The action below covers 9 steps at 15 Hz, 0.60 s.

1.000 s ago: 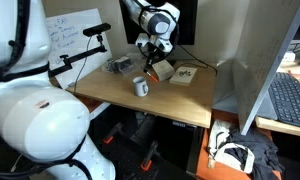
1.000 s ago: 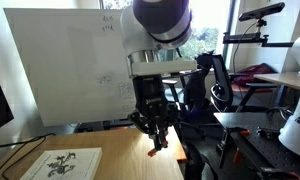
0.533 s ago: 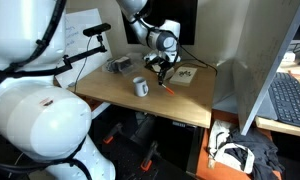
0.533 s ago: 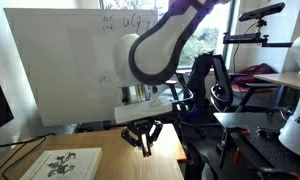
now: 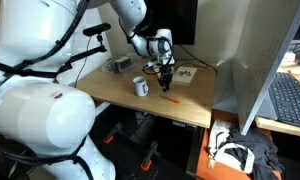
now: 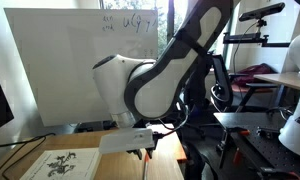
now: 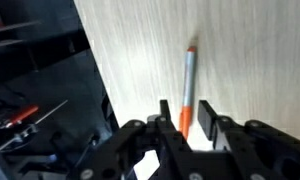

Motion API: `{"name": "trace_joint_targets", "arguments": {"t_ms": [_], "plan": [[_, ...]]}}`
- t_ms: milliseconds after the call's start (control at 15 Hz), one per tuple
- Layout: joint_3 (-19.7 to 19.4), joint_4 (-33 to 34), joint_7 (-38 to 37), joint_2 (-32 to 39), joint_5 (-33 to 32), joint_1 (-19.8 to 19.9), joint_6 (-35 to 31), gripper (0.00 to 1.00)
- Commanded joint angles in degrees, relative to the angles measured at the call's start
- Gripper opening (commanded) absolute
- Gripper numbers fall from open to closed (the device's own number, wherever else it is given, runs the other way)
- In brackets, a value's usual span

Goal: Remove the orange pen from the white mug and put it on the table

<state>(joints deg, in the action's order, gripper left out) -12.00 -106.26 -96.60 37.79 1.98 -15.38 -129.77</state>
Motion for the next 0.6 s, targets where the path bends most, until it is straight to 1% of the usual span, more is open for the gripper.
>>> {"name": "trace_joint_targets", "arguments": {"t_ms": [0,67,267,333,533], "plan": [[0.6,1.9,-4.3,-2.1,-3.3,-0.5,9.7,0.68],[1.8,0.7,-3.3,-4.4,-3.1,0.0,10.6,0.77],[3.5,-2.8,-2.3,-11.0,-5.2,-0.1,12.0,0.98],[4.6,-3.9,-1.3,-13.3,-5.0,0.4,13.0,1.00],[6.6,-6.1,-1.4,-18.0,-5.6,0.8,16.6,1.00]]}}
